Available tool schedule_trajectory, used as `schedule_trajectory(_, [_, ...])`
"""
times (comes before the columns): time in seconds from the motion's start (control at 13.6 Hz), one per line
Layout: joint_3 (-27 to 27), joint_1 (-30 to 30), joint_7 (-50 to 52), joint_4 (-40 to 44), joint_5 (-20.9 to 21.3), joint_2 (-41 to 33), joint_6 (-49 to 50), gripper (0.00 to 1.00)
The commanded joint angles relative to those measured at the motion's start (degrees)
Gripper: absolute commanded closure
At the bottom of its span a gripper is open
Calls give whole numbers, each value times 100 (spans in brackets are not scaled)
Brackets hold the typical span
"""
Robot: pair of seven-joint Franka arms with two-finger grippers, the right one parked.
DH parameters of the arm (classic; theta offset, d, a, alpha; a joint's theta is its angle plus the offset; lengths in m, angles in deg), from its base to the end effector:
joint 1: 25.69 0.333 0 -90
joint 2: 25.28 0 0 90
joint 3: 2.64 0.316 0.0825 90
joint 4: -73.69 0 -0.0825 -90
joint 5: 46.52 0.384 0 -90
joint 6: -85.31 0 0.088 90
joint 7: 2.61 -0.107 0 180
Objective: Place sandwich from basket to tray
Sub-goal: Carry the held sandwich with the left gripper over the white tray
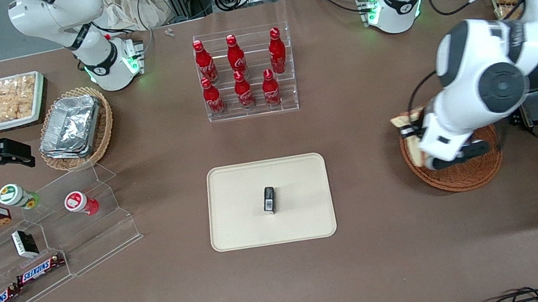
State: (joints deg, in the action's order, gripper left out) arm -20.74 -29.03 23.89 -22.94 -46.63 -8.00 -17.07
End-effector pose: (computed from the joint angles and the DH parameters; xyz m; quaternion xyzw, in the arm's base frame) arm 0.5835 -0.2121 0.4160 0.9934 0.0465 -0.1043 0.0056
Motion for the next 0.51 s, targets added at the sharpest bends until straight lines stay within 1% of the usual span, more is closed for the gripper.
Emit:
schedule_trajectory(0.0, [-229,-358,93,153,-7,371,-464,100])
schedule_trajectory(0.29, [-230,-974,23,285,63,1232,-1590,100])
schedule_trajectory(0.44, [-230,-1176,40,556,282,1689,-1863,100])
